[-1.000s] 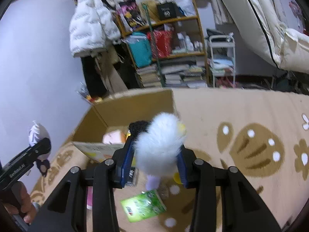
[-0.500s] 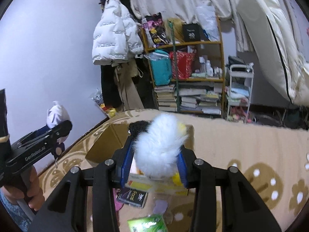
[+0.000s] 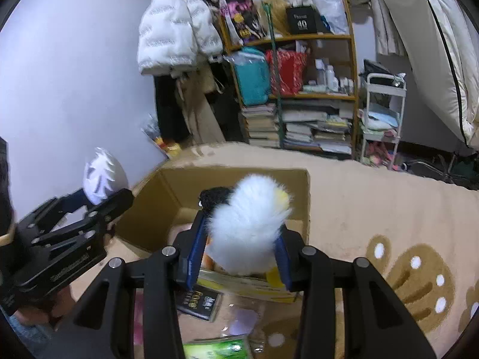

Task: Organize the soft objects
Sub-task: 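Carry both plushes over the box and release them inside, then raise both open tools away from the box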

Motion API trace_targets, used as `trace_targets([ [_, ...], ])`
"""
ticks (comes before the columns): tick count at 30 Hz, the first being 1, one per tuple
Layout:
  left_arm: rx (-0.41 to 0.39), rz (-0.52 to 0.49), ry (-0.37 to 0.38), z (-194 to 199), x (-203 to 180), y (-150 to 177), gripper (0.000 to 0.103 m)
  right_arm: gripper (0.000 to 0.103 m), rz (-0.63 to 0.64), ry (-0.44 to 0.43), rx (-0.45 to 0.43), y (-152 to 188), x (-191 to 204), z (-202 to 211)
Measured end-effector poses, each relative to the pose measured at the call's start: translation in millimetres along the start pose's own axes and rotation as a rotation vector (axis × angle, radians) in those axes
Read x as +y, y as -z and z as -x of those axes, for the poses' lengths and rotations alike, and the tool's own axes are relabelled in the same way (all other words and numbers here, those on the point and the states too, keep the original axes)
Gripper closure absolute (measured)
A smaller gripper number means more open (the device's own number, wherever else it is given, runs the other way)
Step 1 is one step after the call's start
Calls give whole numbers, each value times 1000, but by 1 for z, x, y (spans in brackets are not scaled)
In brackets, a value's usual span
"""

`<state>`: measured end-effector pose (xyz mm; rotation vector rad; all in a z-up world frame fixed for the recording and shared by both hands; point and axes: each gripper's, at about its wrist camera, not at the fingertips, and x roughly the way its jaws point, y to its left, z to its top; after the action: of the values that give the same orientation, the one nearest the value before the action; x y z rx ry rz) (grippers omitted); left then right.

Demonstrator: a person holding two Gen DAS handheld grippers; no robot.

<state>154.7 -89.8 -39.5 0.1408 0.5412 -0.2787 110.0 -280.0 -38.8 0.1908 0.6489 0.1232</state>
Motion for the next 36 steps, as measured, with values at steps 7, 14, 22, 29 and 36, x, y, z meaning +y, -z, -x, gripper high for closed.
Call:
trace_targets([
  [7, 37, 12, -32, -23, 0, 9, 38, 58, -4, -8, 53, 7, -8, -19],
  [14, 70, 25, -35, -25, 1, 11, 28, 56, -2, 13, 90, 20, -13, -34],
  [22, 85, 55, -23, -20, 11, 12, 16, 52, -16, 44, 72, 15, -19, -28],
  [29, 82, 24, -45, -13, 10, 11, 9, 44, -33, 33, 61, 13, -25, -28],
  [36, 61, 13, -49, 9, 11, 9, 5, 30, 3, 23, 21, 12, -17, -10],
])
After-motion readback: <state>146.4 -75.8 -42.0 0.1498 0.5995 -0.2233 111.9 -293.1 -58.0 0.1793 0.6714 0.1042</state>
